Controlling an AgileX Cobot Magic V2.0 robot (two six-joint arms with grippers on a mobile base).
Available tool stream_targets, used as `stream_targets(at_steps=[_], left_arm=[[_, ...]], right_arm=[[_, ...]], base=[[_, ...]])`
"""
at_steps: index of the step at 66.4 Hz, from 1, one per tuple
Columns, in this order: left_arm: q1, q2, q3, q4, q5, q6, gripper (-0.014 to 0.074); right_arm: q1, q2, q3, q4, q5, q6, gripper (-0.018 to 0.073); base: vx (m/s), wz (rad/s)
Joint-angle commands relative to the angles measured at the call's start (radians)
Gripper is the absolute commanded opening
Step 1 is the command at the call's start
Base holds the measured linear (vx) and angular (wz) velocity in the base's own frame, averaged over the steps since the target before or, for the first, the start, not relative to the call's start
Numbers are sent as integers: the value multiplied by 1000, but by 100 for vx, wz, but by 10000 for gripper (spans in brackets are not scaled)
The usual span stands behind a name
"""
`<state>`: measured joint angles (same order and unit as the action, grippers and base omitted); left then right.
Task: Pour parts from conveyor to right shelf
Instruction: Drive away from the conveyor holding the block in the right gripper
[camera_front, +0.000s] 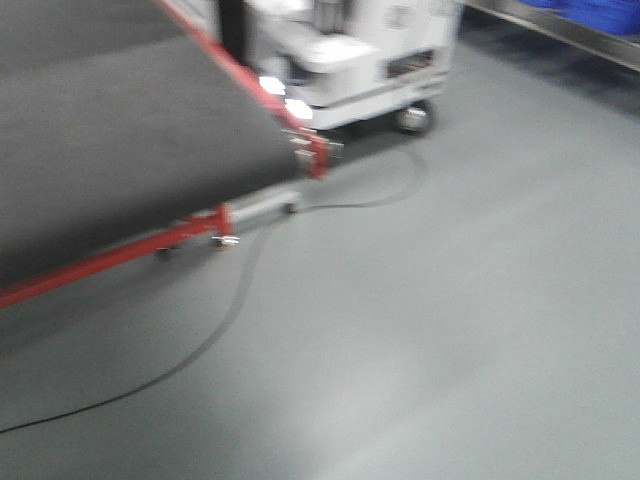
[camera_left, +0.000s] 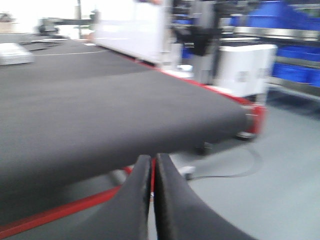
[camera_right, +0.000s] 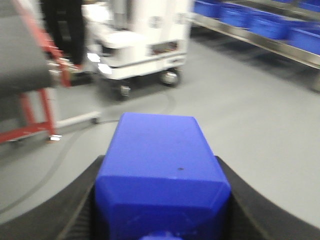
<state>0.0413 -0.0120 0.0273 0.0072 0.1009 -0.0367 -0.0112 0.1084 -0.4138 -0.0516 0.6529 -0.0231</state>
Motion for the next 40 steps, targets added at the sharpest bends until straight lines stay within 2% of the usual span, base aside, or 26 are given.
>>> stream_targets(at_steps=[1, 22, 40], left_arm=[[-5, -11, -20, -7, -79, -8, -6], [-5, -11, -20, -7, -79, -8, -6], [-5, -11, -20, -7, -79, -8, -6]], right_arm=[[-2, 11, -26, -7, -82, 0, -5], [-2, 11, -26, -10, -82, 0, -5], [-2, 11, -26, -10, -82, 0, -5]], base=[[-47, -96], [-45, -94], [-39, -76]])
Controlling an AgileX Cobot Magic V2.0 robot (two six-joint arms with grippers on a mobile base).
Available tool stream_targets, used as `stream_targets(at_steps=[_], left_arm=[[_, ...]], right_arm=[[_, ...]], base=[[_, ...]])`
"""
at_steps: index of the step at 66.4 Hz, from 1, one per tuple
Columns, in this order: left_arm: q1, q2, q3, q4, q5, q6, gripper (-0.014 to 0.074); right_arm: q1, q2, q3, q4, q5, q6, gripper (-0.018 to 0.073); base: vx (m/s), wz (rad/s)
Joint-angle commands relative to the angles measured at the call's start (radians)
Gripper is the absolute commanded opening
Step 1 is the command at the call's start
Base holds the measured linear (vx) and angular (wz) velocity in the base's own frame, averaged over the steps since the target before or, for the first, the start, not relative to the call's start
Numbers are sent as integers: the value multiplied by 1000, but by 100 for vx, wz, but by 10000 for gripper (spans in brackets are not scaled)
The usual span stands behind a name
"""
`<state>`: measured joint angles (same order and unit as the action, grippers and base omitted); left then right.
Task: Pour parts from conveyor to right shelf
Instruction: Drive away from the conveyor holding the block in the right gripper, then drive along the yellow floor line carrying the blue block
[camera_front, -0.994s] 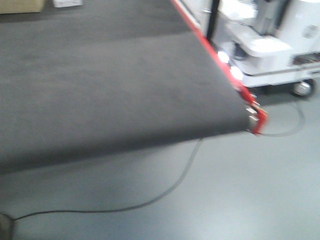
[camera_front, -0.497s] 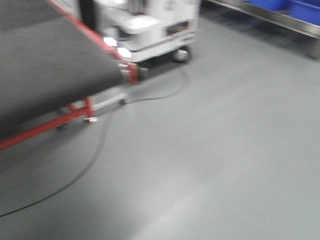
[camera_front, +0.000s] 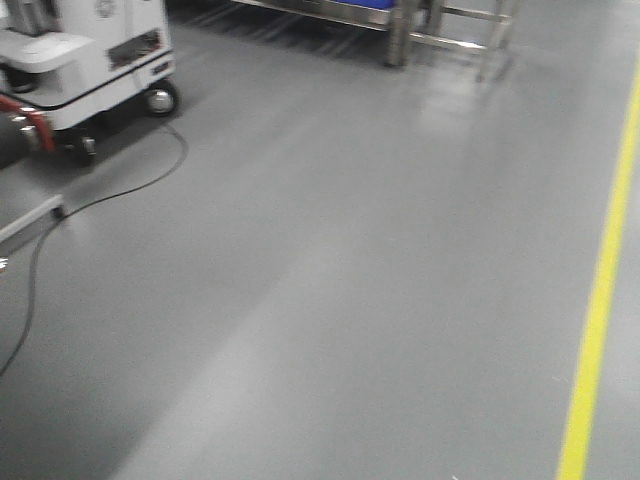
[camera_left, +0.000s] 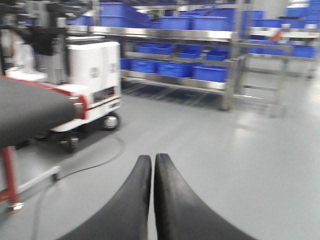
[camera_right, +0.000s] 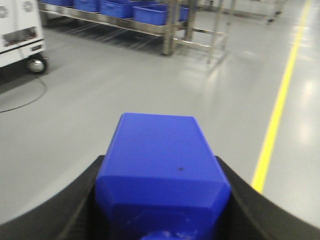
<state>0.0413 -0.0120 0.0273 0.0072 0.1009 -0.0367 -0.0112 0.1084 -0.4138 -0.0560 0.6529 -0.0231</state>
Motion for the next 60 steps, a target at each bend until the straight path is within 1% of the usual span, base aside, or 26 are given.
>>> stream_targets(at_steps=[1, 31, 60], left_arm=[[-5, -11, -20, -7, -79, -8, -6], [-5, -11, -20, -7, -79, -8, -6], [-5, -11, -20, -7, -79, -8, -6]], right_arm=[[-2, 11, -26, -6, -82, 0, -5], [-2, 11, -26, -6, -82, 0, -5], [-2, 11, -26, -6, -82, 1, -5]], base=[[-35, -68], [-29, -63], [-16, -57]])
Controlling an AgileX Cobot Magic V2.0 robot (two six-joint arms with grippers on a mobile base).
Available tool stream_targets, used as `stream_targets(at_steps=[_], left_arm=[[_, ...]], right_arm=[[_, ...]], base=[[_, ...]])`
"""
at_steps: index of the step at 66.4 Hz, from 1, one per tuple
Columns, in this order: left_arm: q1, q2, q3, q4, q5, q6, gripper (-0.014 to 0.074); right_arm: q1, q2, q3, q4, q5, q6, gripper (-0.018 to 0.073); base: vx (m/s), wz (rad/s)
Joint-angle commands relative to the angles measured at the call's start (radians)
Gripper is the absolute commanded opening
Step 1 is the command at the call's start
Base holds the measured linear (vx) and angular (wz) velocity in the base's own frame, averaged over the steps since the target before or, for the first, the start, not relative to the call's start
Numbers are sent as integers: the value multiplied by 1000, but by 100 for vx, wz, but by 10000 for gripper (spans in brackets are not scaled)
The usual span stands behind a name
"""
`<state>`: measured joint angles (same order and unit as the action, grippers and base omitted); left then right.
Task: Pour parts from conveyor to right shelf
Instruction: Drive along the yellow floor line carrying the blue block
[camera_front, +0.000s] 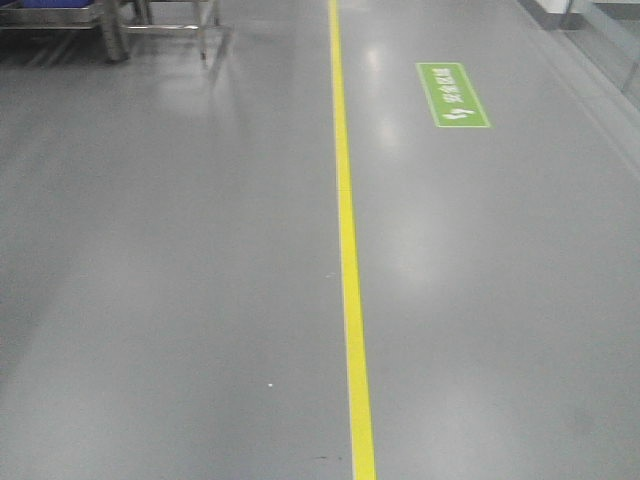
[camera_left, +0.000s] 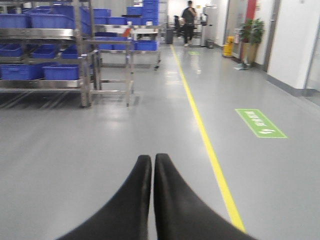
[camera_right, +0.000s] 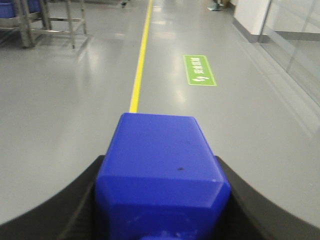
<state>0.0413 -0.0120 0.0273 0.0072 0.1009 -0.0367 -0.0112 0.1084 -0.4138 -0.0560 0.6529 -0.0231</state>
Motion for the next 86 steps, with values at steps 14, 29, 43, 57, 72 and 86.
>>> stream_targets(at_steps=[14, 29, 43, 57, 72, 86], left_arm=[[-5, -11, -20, -7, -79, -8, -6], [-5, -11, -20, -7, -79, -8, -6], [-5, -11, -20, -7, -79, -8, -6], [-5, -11, -20, -7, -79, -8, -6], [-5, -11, -20, -7, -79, -8, -6], [-5, -11, -20, -7, -79, -8, -6]], right_arm=[[-2, 11, -26, -6, -82, 0, -5], [-2, 11, -26, -6, -82, 0, -5], [-2, 11, -26, -6, -82, 0, -5], [-2, 11, -26, -6, -82, 0, -5], [-2, 11, -26, -6, -82, 0, -5], [-2, 11, -26, -6, -82, 0, -5]], base=[[-7, -30], [3, 0], [12, 4], [22, -4], [35, -8], [45, -6]])
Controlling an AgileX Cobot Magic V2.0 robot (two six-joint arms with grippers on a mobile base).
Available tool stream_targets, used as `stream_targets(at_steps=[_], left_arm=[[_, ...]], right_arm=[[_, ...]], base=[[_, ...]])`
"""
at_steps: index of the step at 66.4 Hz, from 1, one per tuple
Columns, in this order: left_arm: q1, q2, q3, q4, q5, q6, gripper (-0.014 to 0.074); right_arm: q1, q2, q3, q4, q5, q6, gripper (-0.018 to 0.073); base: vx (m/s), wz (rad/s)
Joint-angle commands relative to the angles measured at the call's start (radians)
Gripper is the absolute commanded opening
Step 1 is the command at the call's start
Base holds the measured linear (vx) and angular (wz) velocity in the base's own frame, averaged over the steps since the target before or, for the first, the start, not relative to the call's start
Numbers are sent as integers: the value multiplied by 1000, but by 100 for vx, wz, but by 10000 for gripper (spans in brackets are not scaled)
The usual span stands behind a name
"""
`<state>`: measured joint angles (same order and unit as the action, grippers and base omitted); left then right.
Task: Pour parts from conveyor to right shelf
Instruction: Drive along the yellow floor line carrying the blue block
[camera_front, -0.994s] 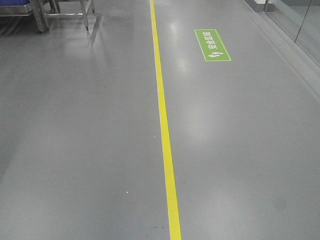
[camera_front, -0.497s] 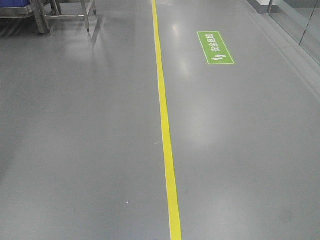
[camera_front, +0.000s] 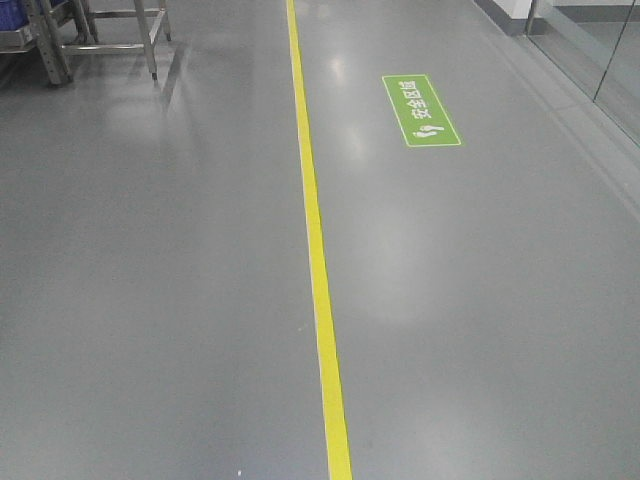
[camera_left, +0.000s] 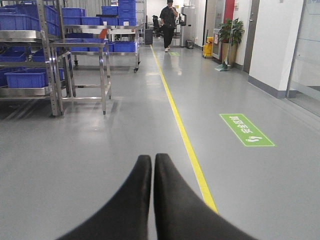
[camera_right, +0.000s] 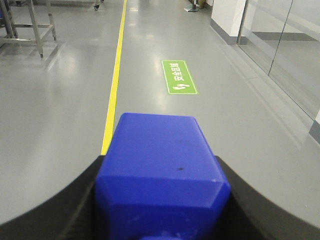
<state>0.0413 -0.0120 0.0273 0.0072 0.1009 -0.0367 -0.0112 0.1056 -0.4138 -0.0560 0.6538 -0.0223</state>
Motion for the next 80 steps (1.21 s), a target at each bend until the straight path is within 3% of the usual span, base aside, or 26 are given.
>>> stream_targets(at_steps=[1, 80], left_arm=[[-5, -11, -20, -7, -79, -8, -6], [-5, -11, -20, -7, -79, -8, -6]], right_arm=[[-2, 14, -26, -6, -83, -1, -5], [-2, 14, -26, -5, -83, -1, -5]], base=[[45, -4], [59, -1]])
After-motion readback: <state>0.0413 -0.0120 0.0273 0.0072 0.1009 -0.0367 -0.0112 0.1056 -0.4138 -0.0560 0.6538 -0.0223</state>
